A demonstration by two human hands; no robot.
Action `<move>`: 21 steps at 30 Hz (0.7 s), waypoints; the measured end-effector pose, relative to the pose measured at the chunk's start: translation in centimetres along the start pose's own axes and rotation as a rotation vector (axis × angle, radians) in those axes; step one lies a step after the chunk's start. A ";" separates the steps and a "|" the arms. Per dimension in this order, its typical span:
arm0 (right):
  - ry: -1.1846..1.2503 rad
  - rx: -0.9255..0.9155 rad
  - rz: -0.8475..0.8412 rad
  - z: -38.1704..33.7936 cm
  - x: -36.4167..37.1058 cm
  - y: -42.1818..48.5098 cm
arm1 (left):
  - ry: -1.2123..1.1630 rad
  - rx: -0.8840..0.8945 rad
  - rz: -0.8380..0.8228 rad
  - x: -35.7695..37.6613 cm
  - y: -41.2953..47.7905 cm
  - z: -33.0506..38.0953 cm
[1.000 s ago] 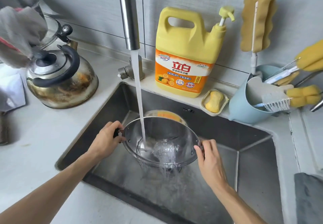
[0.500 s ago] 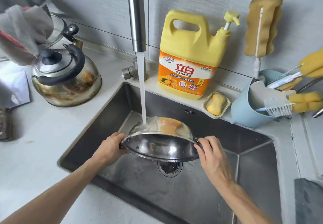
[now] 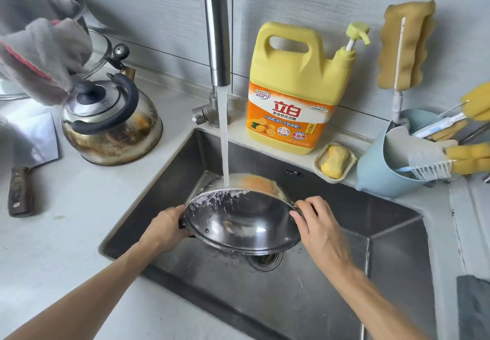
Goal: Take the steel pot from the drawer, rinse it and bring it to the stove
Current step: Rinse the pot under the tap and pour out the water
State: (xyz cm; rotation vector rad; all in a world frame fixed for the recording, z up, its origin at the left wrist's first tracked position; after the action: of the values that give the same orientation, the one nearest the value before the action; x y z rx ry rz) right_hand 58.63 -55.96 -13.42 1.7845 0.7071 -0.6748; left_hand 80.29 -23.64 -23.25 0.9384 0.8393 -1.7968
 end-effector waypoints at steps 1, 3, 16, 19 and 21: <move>0.008 0.038 -0.003 0.5 0.4 -0.6 | 0.020 0.009 0.005 -0.6 -0.1 0.3; 0.042 0.135 -0.016 1.5 1.2 -1.9 | 0.039 0.036 0.017 -1.8 -0.5 1.0; 0.151 0.610 -0.008 3.3 2.7 -10.0 | 0.012 0.282 0.116 -6.6 -1.8 6.7; 0.168 0.638 -0.023 3.5 2.8 -10.6 | 0.017 0.276 0.111 -6.3 -1.7 6.8; 0.188 0.622 -0.052 3.6 2.9 -10.3 | 0.029 0.250 0.091 -6.0 -1.3 6.4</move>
State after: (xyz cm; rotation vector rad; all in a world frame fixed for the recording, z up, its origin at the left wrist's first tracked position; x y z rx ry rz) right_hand 52.53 -56.20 -22.92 2.4308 0.7169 -0.8287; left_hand 79.33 -26.10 -14.78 1.1463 0.5873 -1.8399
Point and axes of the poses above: each hand's wrist, its own y-axis towards the middle knuckle, its own x-axis out of the palm, z = x × y, the point moved 3 cm from there along y, towards the middle knuckle, and after that the axes turned 14 degrees about z, right-handed, at the moved point
